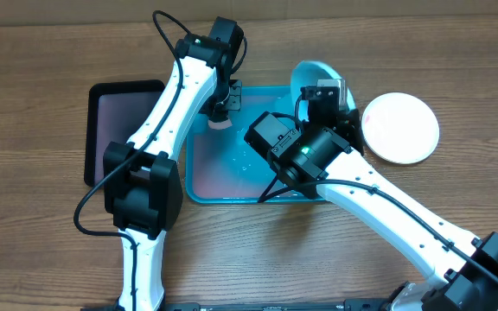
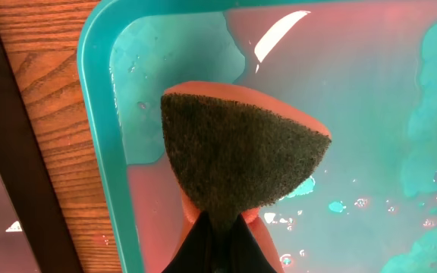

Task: Clean dirty plates on tray and stack at the side
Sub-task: 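Tilt and lift the blue plate off the tray with the right gripper, then carry the blue plate right and stack it on the white plate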

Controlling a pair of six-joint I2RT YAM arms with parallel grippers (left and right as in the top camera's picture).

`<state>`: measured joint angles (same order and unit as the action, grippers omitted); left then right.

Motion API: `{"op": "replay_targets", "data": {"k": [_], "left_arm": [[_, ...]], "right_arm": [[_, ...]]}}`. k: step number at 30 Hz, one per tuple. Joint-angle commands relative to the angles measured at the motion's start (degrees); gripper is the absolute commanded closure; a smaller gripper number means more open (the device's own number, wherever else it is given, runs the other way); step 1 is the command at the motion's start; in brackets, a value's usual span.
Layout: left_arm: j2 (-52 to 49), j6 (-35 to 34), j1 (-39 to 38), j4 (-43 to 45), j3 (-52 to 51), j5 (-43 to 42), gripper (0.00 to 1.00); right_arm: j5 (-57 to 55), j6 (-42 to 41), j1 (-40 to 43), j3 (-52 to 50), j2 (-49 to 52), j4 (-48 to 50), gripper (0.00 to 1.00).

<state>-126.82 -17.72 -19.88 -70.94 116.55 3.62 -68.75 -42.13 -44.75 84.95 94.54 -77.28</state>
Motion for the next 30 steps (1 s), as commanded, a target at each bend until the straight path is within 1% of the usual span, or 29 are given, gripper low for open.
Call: {"op": "replay_targets", "data": {"k": [1, 3, 7, 12, 16, 22, 25, 27, 30], "left_arm": [[-0.4, -0.8, 0.0, 0.1, -0.2, -0.7, 0.96], [-0.4, -0.8, 0.0, 0.1, -0.2, -0.7, 0.96], [-0.4, -0.7, 0.0, 0.1, -0.2, -0.7, 0.96], [-0.4, -0.7, 0.0, 0.5, -0.2, -0.7, 0.96], [-0.4, -0.8, 0.0, 0.5, -0.2, -0.7, 0.96], [-0.4, -0.7, 0.0, 0.6, -0.2, -0.7, 0.96], [-0.4, -0.7, 0.0, 0.6, -0.2, -0.7, 0.96], [-0.4, -0.8, 0.0, 0.8, -0.2, -0.7, 0.96], [-0.4, -0.8, 0.0, 1.1, -0.2, -0.7, 0.96]], "right_arm": [[4.0, -1.6, 1.0, 0.3, -2.0, -0.5, 0.96], [4.0, -1.7, 1.9, 0.3, -2.1, -0.4, 0.96], [8.6, -1.8, 3.1, 0.3, -2.2, -0.7, 0.96], [6.0, -1.9, 3.2, 0.3, -2.2, -1.1, 0.96], [10.7, -2.0, 3.2, 0.3, -2.2, 1.1, 0.96], [9.2, -2.1, 3.2, 0.3, -2.2, 1.6, 0.96], [10.6, -2.1, 3.2, 0.3, -2.2, 2.1, 0.96], [13.7, -2.0, 3.8, 0.3, -2.2, 2.5, 0.96], [21.5, -1.7, 7.1, 0.3, -2.2, 4.1, 0.96]]}}
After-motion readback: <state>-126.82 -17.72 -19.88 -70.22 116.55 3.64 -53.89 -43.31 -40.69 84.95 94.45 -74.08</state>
